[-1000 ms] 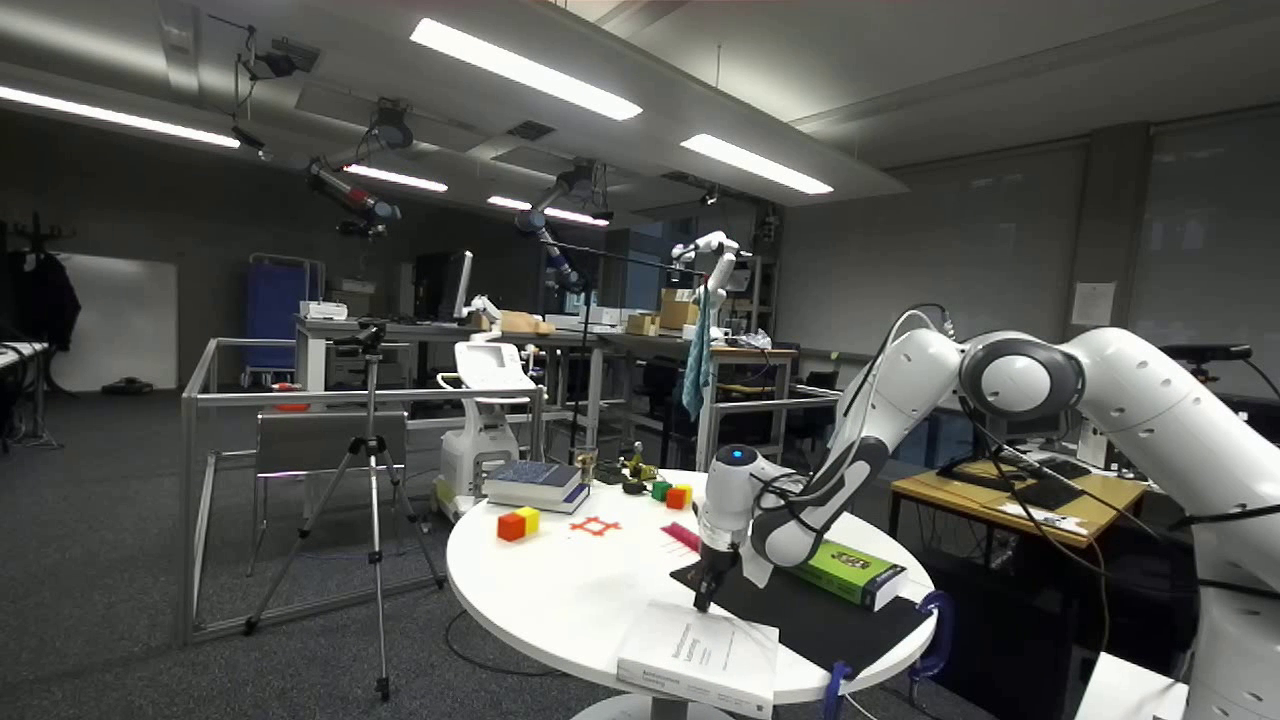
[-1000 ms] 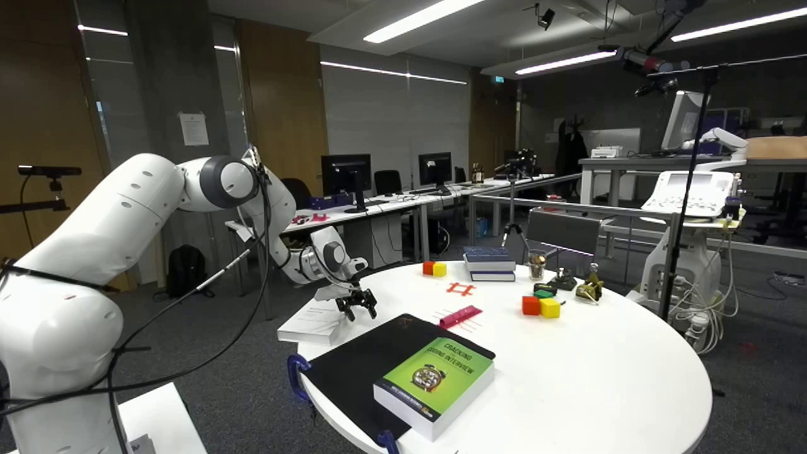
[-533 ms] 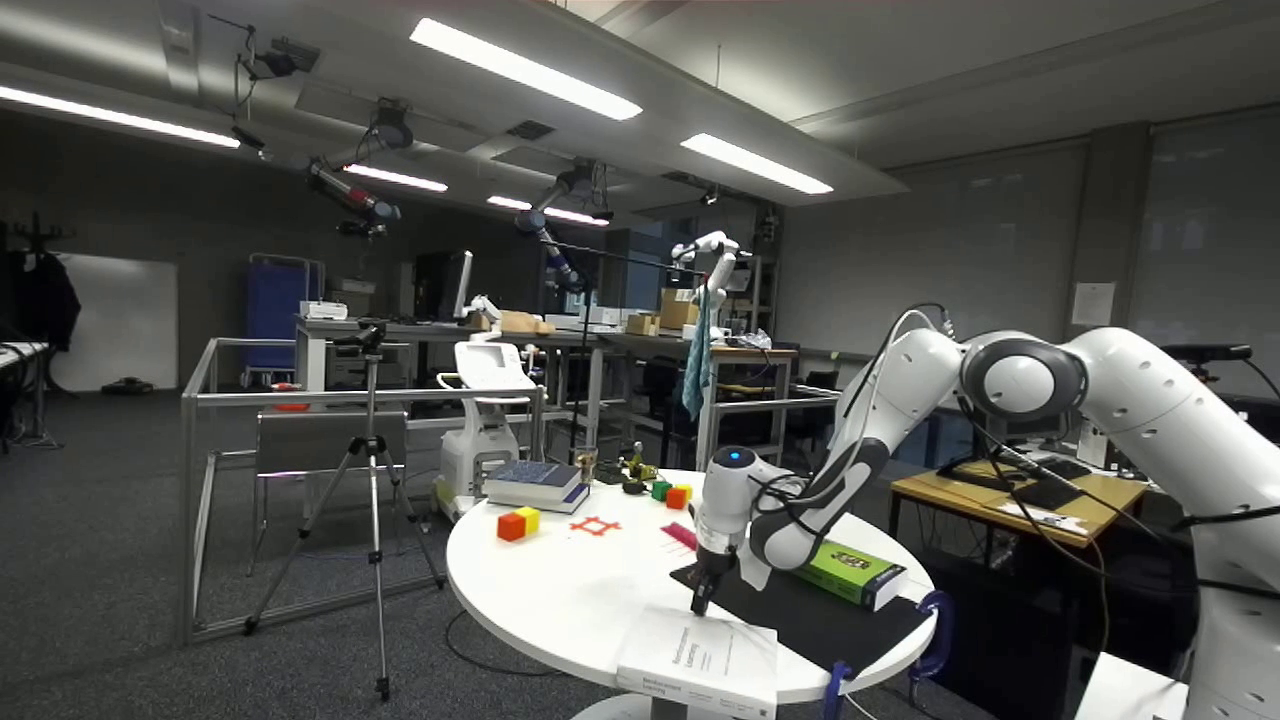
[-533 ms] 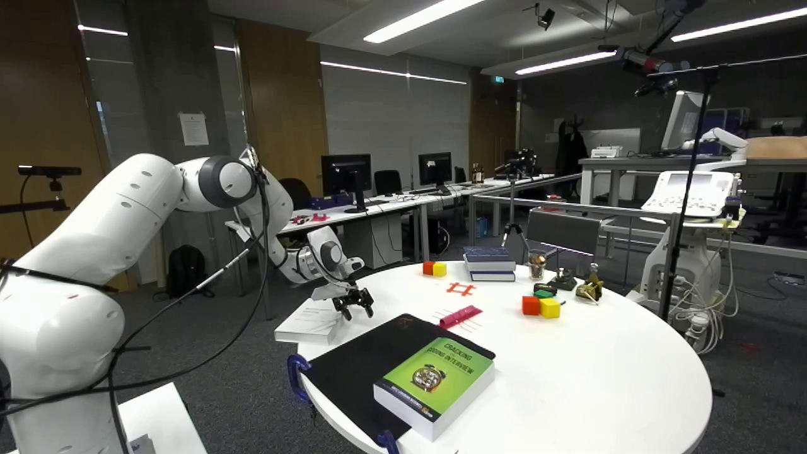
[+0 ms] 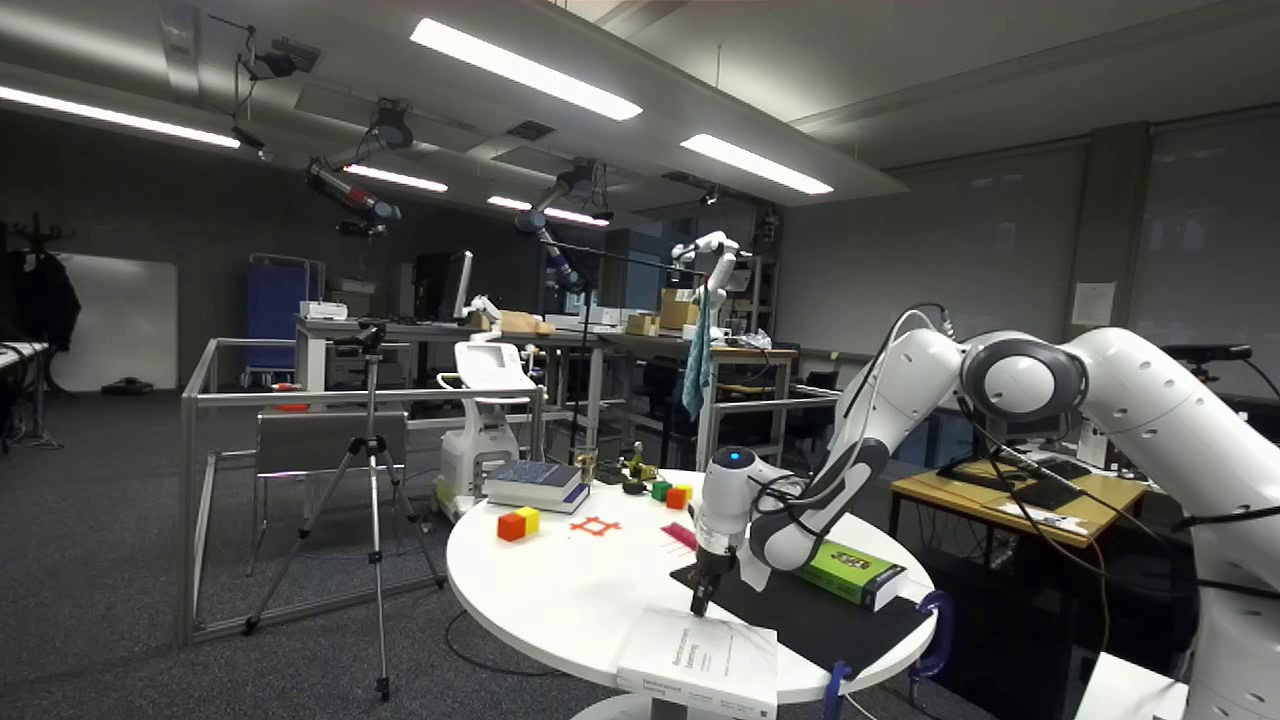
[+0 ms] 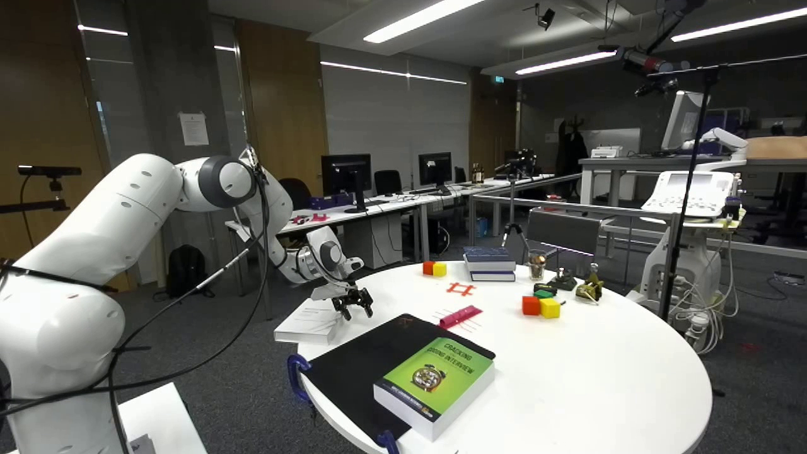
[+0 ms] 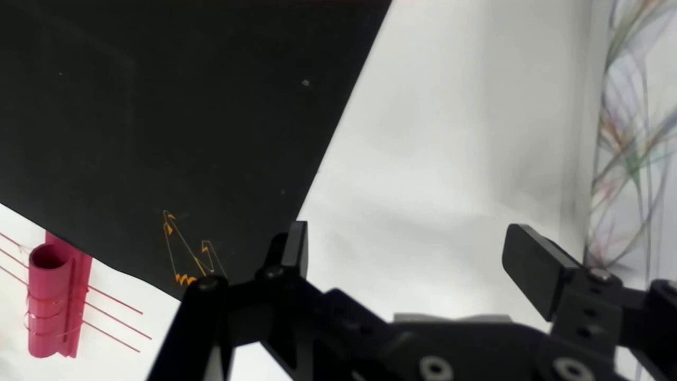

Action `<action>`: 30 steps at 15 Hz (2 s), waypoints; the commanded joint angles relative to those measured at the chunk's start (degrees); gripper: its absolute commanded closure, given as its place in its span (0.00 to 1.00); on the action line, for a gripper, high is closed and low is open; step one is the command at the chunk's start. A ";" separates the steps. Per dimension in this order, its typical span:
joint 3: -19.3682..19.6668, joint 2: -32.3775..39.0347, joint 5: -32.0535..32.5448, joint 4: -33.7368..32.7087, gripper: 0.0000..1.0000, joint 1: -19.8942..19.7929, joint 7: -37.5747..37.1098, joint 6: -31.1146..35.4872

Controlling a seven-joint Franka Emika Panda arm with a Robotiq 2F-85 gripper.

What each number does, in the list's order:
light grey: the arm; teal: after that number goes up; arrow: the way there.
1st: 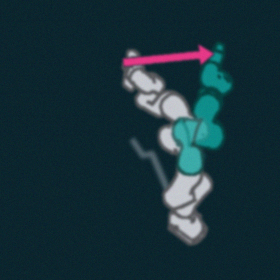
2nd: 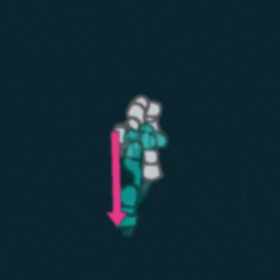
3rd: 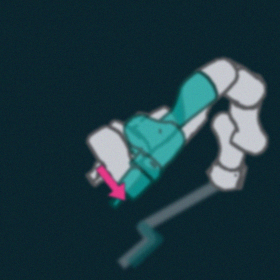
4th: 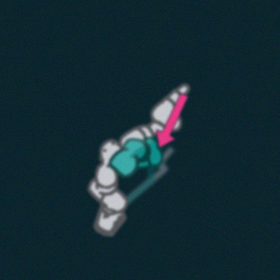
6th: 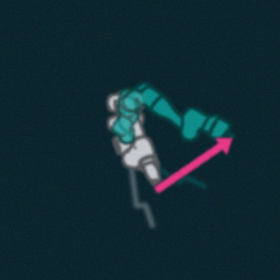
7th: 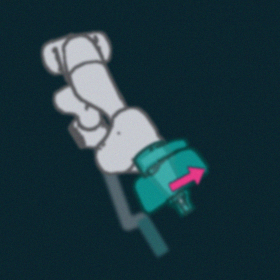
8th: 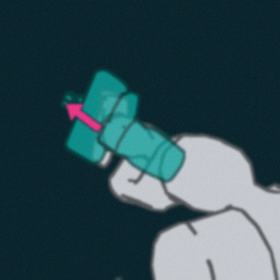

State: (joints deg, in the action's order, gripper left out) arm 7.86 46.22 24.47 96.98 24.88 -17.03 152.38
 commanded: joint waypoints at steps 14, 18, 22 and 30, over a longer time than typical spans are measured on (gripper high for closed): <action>0.90 1.02 0.49 -3.47 0.00 1.46 0.24 -4.77; 1.52 0.59 0.25 -4.47 0.00 0.61 0.10 -6.80; 1.52 -0.83 -0.50 -5.95 0.00 -0.86 0.60 -8.53; -2.82 -8.84 -4.74 -3.51 0.00 -1.77 0.33 -15.75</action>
State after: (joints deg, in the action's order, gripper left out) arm 7.95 43.00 21.44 89.87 23.85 -17.25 140.76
